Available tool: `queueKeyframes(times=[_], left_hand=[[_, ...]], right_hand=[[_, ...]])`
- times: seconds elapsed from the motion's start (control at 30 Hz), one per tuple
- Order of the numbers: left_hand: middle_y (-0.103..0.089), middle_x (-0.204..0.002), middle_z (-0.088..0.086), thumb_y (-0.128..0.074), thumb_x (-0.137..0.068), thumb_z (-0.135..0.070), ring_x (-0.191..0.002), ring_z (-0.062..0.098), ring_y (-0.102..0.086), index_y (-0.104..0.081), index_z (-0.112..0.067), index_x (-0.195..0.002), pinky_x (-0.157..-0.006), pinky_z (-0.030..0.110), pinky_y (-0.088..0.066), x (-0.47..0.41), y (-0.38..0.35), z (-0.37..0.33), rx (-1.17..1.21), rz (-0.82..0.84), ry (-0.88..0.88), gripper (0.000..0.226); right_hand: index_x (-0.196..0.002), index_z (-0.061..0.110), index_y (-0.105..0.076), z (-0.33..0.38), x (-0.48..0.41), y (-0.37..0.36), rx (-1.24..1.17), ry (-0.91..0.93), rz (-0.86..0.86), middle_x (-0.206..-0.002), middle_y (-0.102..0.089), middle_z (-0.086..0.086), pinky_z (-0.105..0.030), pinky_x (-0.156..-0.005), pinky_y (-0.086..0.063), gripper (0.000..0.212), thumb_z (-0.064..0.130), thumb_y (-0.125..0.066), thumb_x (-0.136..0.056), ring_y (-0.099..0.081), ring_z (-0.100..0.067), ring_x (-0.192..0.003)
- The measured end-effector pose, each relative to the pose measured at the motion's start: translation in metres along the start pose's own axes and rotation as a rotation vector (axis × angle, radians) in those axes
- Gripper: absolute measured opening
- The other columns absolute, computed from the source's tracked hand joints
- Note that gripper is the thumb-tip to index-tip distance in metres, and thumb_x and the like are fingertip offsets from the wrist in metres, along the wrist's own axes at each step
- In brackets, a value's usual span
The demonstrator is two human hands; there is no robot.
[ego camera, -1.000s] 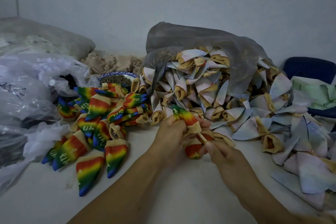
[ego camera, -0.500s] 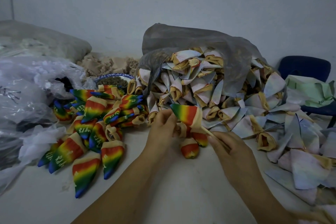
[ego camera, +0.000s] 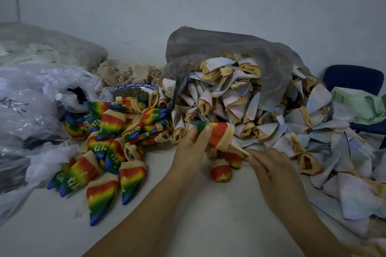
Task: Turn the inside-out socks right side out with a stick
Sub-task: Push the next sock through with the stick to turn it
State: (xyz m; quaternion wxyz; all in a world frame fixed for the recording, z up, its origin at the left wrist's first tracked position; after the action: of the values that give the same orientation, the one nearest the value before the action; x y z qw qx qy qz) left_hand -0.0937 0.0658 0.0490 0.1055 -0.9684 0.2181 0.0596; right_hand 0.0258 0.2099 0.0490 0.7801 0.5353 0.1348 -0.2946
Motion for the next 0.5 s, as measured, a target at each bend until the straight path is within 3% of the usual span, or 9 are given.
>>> queueKeyframes(times=[0.13,0.27,0.33,0.43,0.5], left_hand=[[-0.072,-0.091,-0.015,-0.052,-0.097,-0.038,-0.089,0.001,-0.066,-0.066,-0.029,-0.103,-0.077,0.016,-0.053,-0.003,0.001,0.005,-0.083,0.073,0.000,0.018],[-0.062,-0.063,-0.029,-0.047,-0.102,-0.034,-0.061,-0.014,-0.057,-0.059,-0.029,-0.088,-0.056,0.003,-0.041,0.000,0.001,0.003,-0.195,0.136,-0.034,0.019],[-0.060,-0.059,-0.025,-0.045,-0.101,-0.039,-0.059,-0.010,-0.056,-0.056,-0.028,-0.080,-0.056,0.006,-0.041,0.001,0.000,0.002,-0.255,0.150,-0.045,0.026],[-0.063,-0.079,-0.007,-0.043,-0.093,-0.059,-0.083,0.011,-0.062,-0.059,-0.024,-0.082,-0.083,0.031,-0.052,0.001,-0.001,0.006,-0.331,0.191,-0.004,0.040],[-0.066,-0.092,0.003,-0.042,-0.086,-0.072,-0.097,0.023,-0.064,-0.061,-0.023,-0.090,-0.097,0.042,-0.050,0.002,-0.003,0.006,-0.338,0.230,0.038,0.053]], right_hand=[[-0.108,0.019,-0.069,-0.006,-0.002,0.003,0.020,-0.016,0.010,-0.078,-0.044,0.010,-0.030,-0.062,-0.030,0.022,0.019,-0.053,-0.094,-0.042,-0.018,-0.076],[-0.108,0.022,-0.067,-0.008,-0.002,0.001,-0.011,-0.006,0.059,-0.078,-0.053,0.009,-0.025,-0.062,-0.031,0.024,0.026,-0.047,-0.096,-0.042,-0.014,-0.077],[-0.107,0.022,-0.067,-0.010,-0.003,0.005,0.005,0.006,0.062,-0.079,-0.055,0.009,-0.025,-0.063,-0.035,0.024,0.026,-0.046,-0.097,-0.042,-0.015,-0.077],[-0.103,0.018,-0.070,-0.014,-0.005,0.013,0.073,0.031,0.024,-0.080,-0.059,0.005,-0.042,-0.066,-0.043,0.028,0.025,-0.043,-0.098,-0.049,-0.022,-0.075],[-0.100,0.015,-0.070,-0.015,-0.006,0.015,0.085,0.035,0.004,-0.080,-0.061,0.001,-0.045,-0.066,-0.044,0.031,0.027,-0.043,-0.092,-0.050,-0.026,-0.074]])
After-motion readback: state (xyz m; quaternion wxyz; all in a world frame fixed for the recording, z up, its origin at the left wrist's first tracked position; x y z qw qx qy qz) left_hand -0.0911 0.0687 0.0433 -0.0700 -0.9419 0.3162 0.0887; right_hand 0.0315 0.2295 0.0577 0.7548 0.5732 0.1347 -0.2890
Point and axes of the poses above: each hand's wrist, its own x-axis away from the middle knuckle, its own y-axis out of the back of the hand, z = x × y, the point moved 3 cm from there along -x, towards the middle knuckle
